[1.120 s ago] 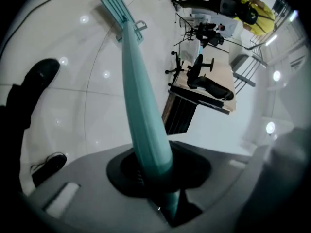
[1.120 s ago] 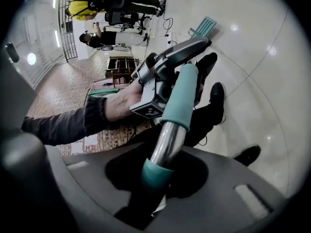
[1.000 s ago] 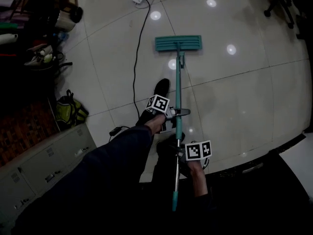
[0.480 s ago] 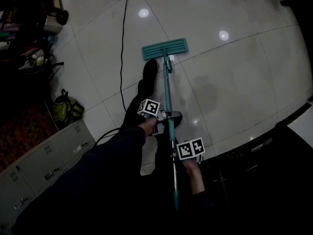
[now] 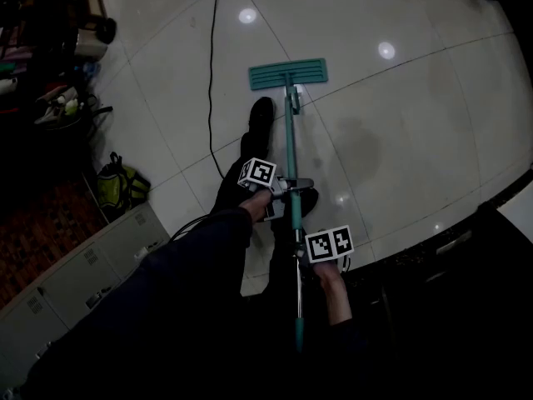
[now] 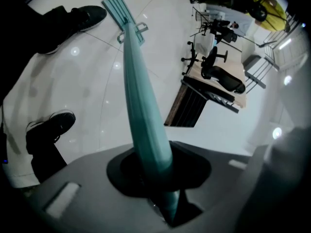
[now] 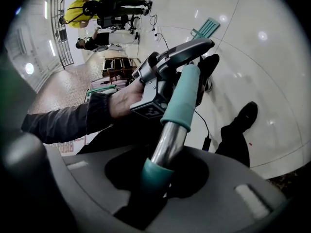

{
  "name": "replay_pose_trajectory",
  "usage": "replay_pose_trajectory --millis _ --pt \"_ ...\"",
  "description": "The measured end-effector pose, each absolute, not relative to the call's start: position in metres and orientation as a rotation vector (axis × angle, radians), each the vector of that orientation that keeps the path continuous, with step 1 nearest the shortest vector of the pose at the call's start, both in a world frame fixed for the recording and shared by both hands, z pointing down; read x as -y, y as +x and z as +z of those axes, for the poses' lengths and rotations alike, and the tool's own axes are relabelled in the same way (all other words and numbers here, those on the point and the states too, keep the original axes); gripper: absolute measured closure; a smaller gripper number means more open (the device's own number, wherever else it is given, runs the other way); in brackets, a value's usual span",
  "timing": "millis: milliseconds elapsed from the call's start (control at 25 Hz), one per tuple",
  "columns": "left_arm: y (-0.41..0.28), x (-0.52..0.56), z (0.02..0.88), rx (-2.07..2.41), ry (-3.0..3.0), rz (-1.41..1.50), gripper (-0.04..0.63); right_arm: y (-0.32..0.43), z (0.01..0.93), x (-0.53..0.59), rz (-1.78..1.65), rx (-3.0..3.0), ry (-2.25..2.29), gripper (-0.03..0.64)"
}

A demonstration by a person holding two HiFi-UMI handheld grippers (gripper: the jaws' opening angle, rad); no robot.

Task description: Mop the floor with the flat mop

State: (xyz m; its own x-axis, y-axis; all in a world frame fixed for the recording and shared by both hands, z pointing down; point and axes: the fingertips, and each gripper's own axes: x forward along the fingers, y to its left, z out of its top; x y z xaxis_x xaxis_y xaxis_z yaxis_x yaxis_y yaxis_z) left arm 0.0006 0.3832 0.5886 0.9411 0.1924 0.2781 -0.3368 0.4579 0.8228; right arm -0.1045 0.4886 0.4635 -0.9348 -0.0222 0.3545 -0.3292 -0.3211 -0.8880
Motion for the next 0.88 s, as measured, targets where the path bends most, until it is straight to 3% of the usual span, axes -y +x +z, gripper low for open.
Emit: replay_pose_trajectory --millis 880 --pt "0.016 -0.017 0.600 0.099 1.119 0.309 0.474 -0.100 0.488 -0.126 2.344 1.742 0.554 0.514"
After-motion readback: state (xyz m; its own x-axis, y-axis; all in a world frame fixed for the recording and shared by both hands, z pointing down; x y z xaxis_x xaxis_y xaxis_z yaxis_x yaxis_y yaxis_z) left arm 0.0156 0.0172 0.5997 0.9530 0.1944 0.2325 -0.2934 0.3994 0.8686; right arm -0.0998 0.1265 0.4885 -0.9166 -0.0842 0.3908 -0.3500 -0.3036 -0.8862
